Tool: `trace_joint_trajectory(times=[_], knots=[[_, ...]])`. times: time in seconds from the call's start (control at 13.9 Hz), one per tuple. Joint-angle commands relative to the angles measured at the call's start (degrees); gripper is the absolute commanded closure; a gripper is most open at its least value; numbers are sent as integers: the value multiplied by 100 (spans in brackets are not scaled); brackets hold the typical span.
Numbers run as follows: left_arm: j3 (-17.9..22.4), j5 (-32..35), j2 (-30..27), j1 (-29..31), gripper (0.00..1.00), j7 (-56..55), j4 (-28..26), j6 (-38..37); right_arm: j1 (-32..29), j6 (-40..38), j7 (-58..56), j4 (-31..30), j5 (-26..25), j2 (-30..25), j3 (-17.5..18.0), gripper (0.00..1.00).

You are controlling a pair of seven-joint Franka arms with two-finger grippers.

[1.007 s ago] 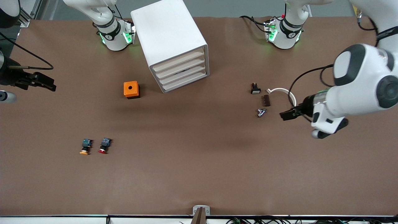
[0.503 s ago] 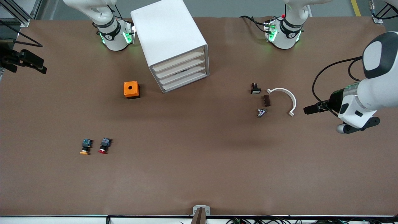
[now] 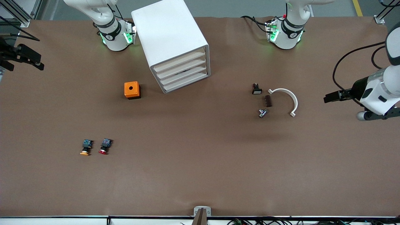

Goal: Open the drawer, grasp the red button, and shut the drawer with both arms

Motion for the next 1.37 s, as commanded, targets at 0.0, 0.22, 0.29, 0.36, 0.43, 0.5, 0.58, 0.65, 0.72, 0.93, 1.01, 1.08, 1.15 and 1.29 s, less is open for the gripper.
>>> trace_joint_trajectory(times=[0.0, 0.22, 0.29, 0.36, 0.43, 0.5, 0.58, 0.65, 0.72, 0.93, 1.01, 1.08, 1.15, 1.29], knots=[[146, 111, -584, -73, 1, 217, -718, 278, -143, 225, -153, -482, -16, -412, 72, 0], [50, 102, -1111, 94, 1, 252, -1464, 901, -143, 313, -144, -482, 54, -404, 81, 0], [49, 102, -1295, 103, 1, 252, -1693, 1121, -143, 357, -144, -482, 150, -412, 72, 0], [41, 102, -1428, 120, 1, 252, -1817, 1262, -143, 383, -144, -482, 185, -413, 72, 0], [-116, 102, -1464, 251, 1, 252, -1810, 1290, -160, 392, -127, -482, 229, -404, 72, 0], [-431, 102, -1473, 461, 1, 252, -1749, 1290, -169, 392, -83, -490, 282, -412, 72, 0], [-565, 93, -1482, 524, 1, 252, -1679, 1299, -169, 375, -22, -490, 291, -404, 81, 0], [-583, 93, -1508, 516, 1, 243, -1617, 1290, -161, 357, 66, -490, 291, -412, 81, 0], [-592, 93, -1517, 516, 1, 243, -1555, 1290, -160, 314, 67, -499, 291, -413, 81, 0], [-610, 102, -1508, 516, 1, 217, -1292, 1255, -169, 252, 67, -605, 291, -456, 81, 0], [-610, 102, -1491, 516, 1, 191, -1169, 1238, -178, 252, 58, -605, 291, -465, 72, 0], [-610, 102, -1456, 516, 1, 199, -1029, 1229, -178, 252, 49, -605, 265, -457, 72, 0], [-619, 102, -1395, 516, 1, 217, -853, 1229, -178, 252, 40, -605, 239, -456, 72, 0], [-610, 111, -1228, 507, 1, 190, -484, 1220, -178, 252, 14, -605, 230, -456, 81, 0]])
